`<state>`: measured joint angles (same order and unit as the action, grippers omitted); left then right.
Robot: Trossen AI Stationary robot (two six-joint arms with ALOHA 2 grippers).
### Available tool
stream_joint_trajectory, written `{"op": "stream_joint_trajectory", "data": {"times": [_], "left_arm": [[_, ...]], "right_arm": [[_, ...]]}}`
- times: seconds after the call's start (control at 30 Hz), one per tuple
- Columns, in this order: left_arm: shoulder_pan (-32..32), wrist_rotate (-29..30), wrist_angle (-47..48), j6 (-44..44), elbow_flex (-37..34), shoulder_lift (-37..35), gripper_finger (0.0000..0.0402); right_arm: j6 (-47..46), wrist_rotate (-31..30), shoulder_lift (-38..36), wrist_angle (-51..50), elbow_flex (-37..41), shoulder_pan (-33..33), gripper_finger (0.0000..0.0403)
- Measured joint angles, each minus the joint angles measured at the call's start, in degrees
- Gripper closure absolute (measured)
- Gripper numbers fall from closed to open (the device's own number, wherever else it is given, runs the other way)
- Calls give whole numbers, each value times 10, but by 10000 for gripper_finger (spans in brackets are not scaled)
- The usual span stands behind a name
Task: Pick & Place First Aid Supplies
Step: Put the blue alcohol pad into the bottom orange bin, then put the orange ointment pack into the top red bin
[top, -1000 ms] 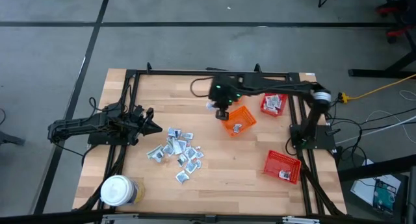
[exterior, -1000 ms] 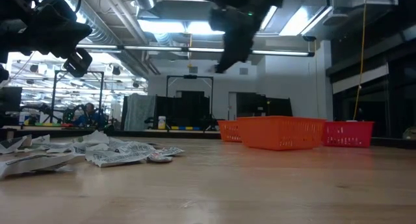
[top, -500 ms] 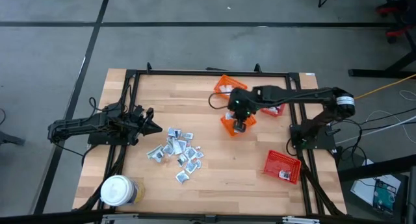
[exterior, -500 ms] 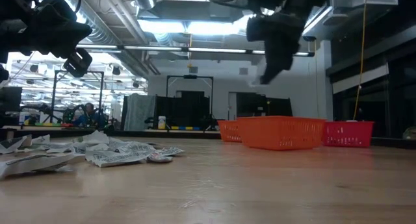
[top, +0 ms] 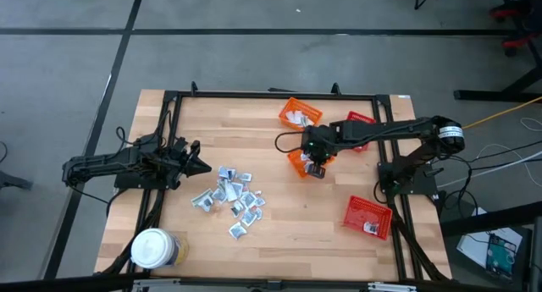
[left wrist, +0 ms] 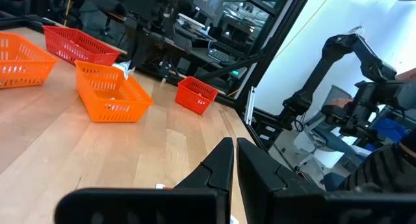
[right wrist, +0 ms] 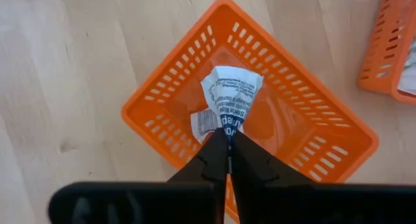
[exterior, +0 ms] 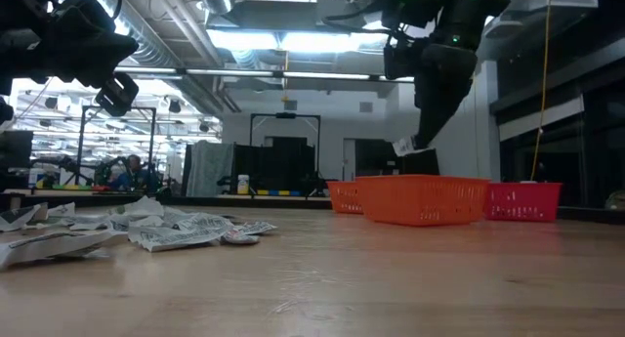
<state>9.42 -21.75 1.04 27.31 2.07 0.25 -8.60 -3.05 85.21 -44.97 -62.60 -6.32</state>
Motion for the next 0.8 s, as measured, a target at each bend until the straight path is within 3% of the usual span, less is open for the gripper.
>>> {"op": "stream_joint_trajectory", "data": {"times": [0.2,0.4,0.57,0.8], "left_arm": [[0,0,0,0,0,0,386],[0,0,0,0,0,0,386],[0,0,0,0,0,0,386],[0,0,0,0,0,0,386]], "right_arm": [[0,15,0,-1,0,-3,364],[-4,61,0,-4,0,-3,274],[-16,63,1,11,0,-3,188],[-25,63,1,73,0,-3,145]]}}
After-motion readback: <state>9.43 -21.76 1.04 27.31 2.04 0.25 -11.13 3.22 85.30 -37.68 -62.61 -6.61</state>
